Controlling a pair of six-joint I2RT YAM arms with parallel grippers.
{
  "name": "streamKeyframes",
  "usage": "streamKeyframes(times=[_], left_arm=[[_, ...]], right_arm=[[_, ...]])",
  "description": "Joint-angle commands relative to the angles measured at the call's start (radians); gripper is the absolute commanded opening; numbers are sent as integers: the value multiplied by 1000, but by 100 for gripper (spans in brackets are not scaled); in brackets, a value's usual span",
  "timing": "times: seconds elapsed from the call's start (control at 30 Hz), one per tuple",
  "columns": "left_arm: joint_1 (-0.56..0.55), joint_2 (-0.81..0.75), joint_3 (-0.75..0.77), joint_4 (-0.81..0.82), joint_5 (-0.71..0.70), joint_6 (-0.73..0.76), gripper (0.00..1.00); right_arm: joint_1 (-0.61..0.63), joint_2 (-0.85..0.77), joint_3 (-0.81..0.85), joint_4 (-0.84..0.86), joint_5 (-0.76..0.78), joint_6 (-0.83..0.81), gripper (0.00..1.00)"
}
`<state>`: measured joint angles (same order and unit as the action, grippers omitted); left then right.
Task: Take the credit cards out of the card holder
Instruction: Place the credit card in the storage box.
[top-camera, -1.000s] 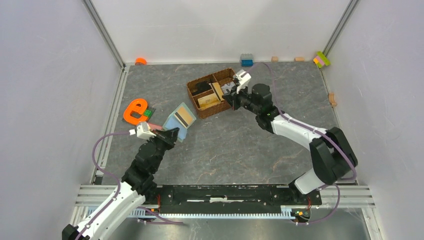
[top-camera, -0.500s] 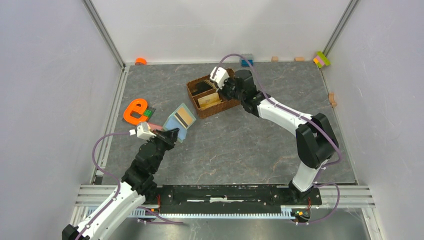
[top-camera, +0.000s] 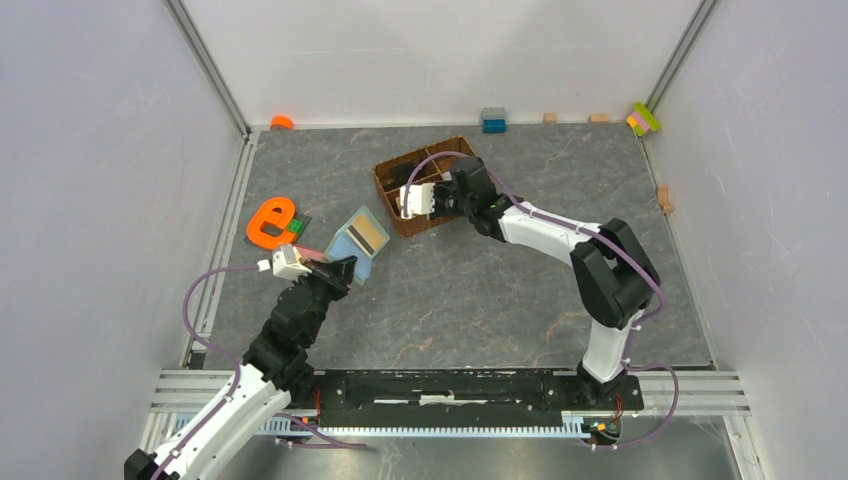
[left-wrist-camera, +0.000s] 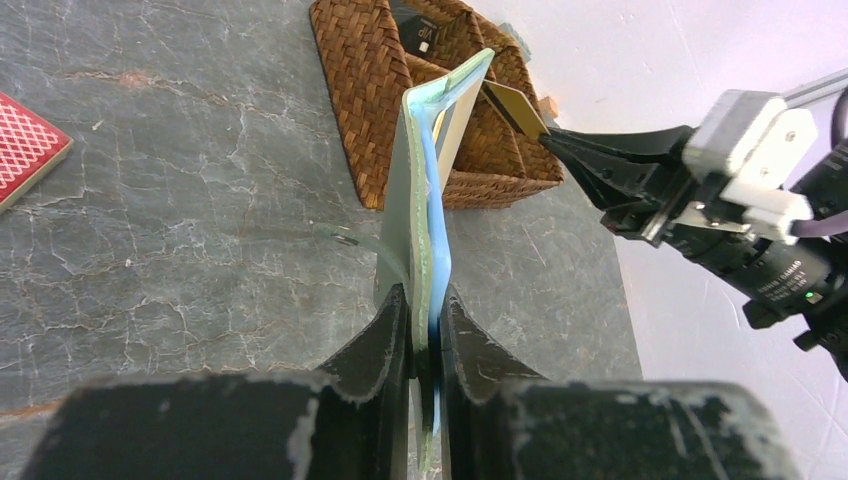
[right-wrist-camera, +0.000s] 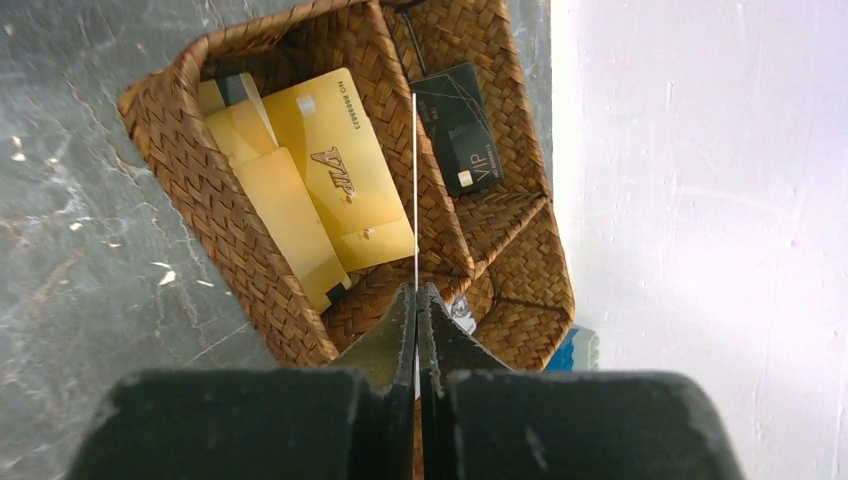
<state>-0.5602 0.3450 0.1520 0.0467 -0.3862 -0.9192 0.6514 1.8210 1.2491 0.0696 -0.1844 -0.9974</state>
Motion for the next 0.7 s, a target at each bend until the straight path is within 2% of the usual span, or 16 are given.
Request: streamKeyframes(times=[0.0,0.17,0.37,0.5,0.67], left_arm=[[5,14,9,36,-29,18,2],[4,30,14,37,-25,17,2],[4,21,12,37,-16,13,2],[4,27,14,42,-7,11,2],[4,44,14,54,5,10,2]], right_arm=[[-5,60,71,-19,12,-208,0],[-6,88,67,1,3,-319,0],[-6,133,101,12,11,-339,0],[-4,137,82,35,23,-363,21],[0,82,16,101,35,-369,36]])
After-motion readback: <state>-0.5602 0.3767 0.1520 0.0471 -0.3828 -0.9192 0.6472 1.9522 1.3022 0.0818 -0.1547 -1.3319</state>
